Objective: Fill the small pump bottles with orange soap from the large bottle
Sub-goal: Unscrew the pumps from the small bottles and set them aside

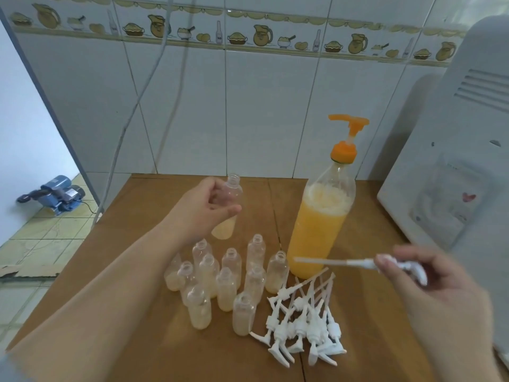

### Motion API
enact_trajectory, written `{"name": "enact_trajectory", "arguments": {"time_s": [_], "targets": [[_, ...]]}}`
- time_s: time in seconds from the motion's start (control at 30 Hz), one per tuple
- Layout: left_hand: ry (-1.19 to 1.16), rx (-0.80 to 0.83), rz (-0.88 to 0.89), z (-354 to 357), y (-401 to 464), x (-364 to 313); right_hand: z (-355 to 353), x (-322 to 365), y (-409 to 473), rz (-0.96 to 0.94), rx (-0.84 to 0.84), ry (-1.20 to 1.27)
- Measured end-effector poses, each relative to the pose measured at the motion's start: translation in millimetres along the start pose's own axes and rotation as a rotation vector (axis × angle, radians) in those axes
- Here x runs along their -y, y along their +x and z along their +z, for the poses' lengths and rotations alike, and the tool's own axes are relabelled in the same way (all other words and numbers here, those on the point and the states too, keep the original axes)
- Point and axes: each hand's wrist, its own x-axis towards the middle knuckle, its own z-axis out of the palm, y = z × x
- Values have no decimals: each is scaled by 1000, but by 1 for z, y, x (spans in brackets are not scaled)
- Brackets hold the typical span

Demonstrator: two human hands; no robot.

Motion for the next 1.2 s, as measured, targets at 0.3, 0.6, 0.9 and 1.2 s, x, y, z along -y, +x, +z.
{"name": "enact_trajectory", "arguments": {"time_s": [0.3, 0.6, 0.9, 1.2], "targets": [[332, 141, -141, 36, 45, 24, 36, -79, -76, -314, -48, -307], [598, 362, -194, 48, 51, 36, 55, -112, -111, -432, 347, -375], [622, 409, -176, 46, 50, 43, 67, -119, -111, -514, 405, -396], [531, 212, -92, 14, 31, 35, 65, -117, -111, -483, 458, -386]]}}
